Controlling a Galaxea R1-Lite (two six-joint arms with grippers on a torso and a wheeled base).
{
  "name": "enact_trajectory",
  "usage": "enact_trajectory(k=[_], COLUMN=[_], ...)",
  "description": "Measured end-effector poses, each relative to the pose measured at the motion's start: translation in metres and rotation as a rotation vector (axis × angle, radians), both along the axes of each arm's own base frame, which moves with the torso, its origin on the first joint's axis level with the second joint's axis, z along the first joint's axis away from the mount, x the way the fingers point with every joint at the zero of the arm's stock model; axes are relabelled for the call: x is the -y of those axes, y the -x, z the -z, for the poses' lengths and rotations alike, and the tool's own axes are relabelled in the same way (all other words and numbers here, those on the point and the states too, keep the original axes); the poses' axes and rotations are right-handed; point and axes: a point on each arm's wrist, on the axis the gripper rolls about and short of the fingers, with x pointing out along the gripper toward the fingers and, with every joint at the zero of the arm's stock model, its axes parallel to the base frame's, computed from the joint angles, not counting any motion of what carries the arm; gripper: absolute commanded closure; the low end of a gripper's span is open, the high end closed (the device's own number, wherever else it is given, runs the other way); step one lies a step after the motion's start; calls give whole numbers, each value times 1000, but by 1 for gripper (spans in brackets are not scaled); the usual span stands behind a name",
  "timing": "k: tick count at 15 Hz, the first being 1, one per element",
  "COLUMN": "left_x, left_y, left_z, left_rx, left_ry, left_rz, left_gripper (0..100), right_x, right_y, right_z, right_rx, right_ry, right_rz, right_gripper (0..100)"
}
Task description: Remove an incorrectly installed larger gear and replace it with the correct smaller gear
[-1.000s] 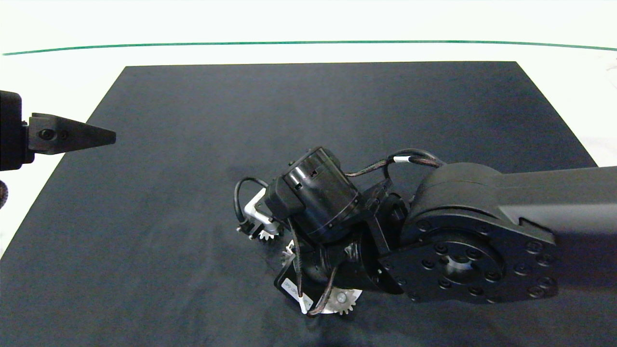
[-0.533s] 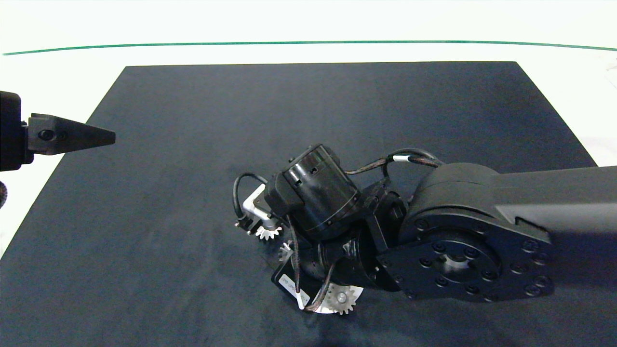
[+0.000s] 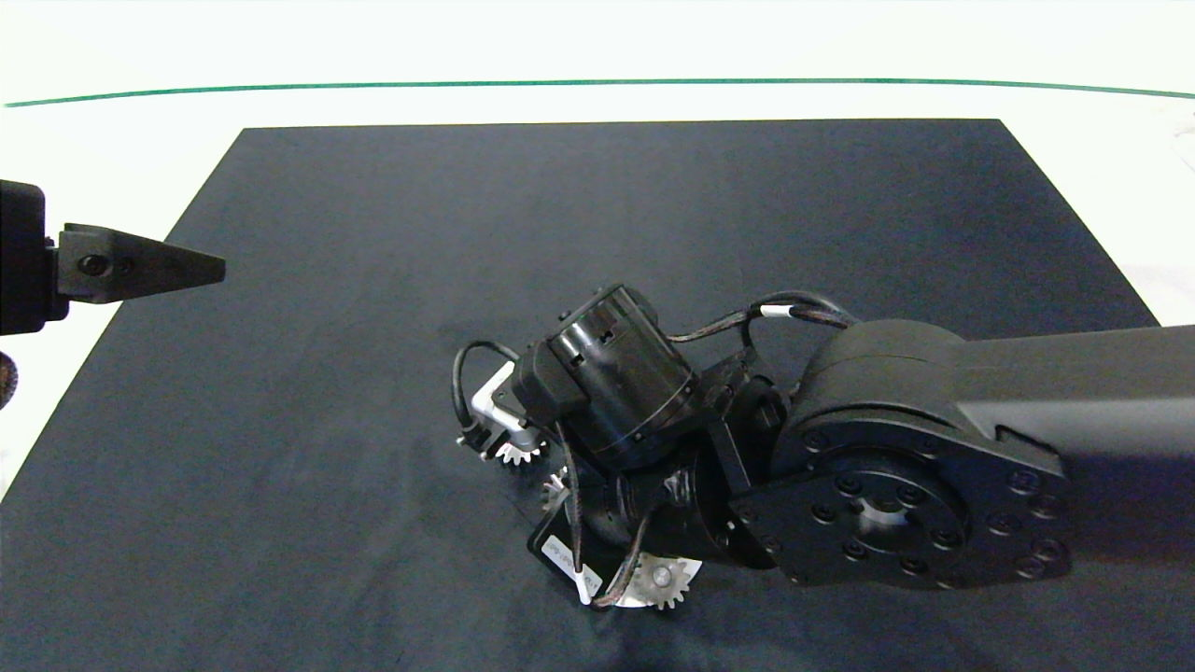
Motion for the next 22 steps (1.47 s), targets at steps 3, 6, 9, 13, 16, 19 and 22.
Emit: enact_trajectory(k=[3,6,9,13,16,19,22], left_x=[0,0,0,0,0,0,0], left_y=[0,0,0,0,0,0,0], left_z=[0,0,0,1,1,1,1], left_rx=[0,0,-1,-2,-2,-2,-2], left_ry=[0,-1,-2,-2,-2,-2,-3], left_rz=[0,1,1,1,1,1,1], left_gripper=[0,0,0,0,0,0,0], right_x=[0,0,0,-1,-1,-2,-3], right_y=[0,0,-1,-4,-4,-5,-4], right_z=[0,0,1,5,6,6,6], right_rx=[-4,-8,-10,-14,-16,-15,-11], right_ry=[-7,-15,-10,-2,-1,-2,-3], right_rz=[3,19,21,27,28,27,25], right_gripper=[69,69,69,69,69,69,69])
